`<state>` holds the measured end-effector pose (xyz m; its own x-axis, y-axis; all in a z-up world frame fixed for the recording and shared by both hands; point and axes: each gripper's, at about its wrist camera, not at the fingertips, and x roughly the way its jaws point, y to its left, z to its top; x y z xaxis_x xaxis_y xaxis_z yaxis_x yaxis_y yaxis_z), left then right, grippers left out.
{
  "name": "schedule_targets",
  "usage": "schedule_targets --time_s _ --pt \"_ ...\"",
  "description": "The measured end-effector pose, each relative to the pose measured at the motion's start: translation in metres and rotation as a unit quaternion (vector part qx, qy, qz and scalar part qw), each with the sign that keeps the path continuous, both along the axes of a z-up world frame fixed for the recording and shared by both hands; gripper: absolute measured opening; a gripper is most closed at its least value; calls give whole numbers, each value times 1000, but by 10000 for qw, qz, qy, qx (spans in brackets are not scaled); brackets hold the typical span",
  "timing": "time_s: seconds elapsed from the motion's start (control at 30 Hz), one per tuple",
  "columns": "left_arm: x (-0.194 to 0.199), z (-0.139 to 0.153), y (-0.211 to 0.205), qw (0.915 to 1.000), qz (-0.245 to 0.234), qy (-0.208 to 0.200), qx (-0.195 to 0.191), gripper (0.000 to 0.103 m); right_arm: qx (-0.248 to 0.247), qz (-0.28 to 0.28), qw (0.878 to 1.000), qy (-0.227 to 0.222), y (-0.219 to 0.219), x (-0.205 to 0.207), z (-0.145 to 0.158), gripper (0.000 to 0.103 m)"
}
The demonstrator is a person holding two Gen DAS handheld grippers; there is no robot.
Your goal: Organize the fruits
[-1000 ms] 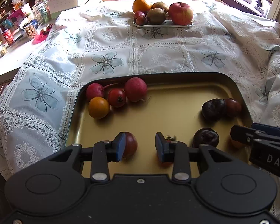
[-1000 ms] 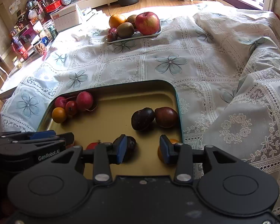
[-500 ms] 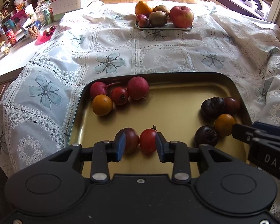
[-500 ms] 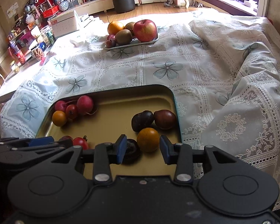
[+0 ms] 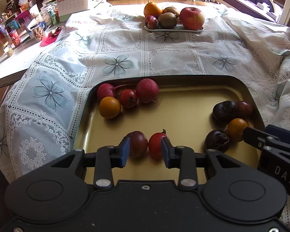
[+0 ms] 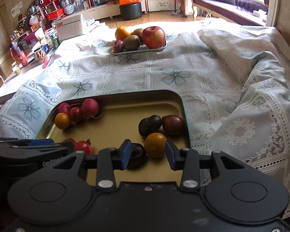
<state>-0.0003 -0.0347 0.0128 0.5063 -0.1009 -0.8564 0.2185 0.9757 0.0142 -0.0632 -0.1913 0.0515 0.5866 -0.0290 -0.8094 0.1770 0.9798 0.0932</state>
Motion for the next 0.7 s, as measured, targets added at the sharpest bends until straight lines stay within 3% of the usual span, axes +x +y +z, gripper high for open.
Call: schedule_targets --time_s 0.7 --pt "1 -2 0 10000 -28 89 -34 44 28 33 10000 74 2 0 -3 41"
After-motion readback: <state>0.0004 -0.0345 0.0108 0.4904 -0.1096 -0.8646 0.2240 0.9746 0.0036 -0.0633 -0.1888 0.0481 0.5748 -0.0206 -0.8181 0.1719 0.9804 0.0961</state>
